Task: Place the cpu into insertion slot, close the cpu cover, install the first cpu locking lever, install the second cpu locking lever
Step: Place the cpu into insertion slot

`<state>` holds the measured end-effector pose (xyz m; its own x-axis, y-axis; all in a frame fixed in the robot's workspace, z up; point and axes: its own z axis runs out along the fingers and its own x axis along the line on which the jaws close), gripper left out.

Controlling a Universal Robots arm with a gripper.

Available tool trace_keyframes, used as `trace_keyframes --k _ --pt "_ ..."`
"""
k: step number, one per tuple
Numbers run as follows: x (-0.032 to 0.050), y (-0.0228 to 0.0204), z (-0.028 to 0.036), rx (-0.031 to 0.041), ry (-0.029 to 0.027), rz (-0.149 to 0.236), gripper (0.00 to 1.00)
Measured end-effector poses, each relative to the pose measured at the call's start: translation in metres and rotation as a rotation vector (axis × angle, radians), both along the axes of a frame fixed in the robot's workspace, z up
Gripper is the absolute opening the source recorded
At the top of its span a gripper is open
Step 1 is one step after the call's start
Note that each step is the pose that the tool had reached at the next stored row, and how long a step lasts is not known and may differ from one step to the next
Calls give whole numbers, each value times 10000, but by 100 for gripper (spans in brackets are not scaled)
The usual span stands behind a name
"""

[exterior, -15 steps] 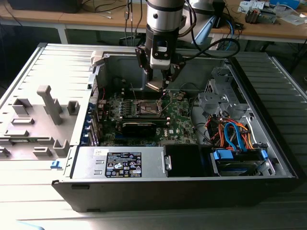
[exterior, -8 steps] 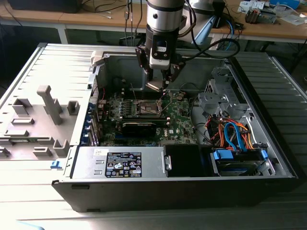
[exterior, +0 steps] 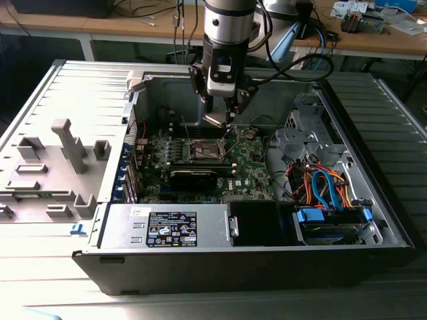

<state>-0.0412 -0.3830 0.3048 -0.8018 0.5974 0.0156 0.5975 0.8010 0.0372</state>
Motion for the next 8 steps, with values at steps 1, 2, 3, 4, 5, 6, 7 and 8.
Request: trace_keyframes --k 1,2,3,4,5,6,7,8 --pt "0 0 0 -1 0 -12 55" --pt "0 0 0 0 0 -26 55" --pt "0 0 0 -1 0 -36 55" --pt "0 0 0 0 0 -53 55" --pt "0 0 -1 0 0 -66 55" --pt "0 0 -1 0 0 -89 55" --pt "0 0 -1 0 0 -104 55" --pt "0 0 -1 0 0 -115 55"
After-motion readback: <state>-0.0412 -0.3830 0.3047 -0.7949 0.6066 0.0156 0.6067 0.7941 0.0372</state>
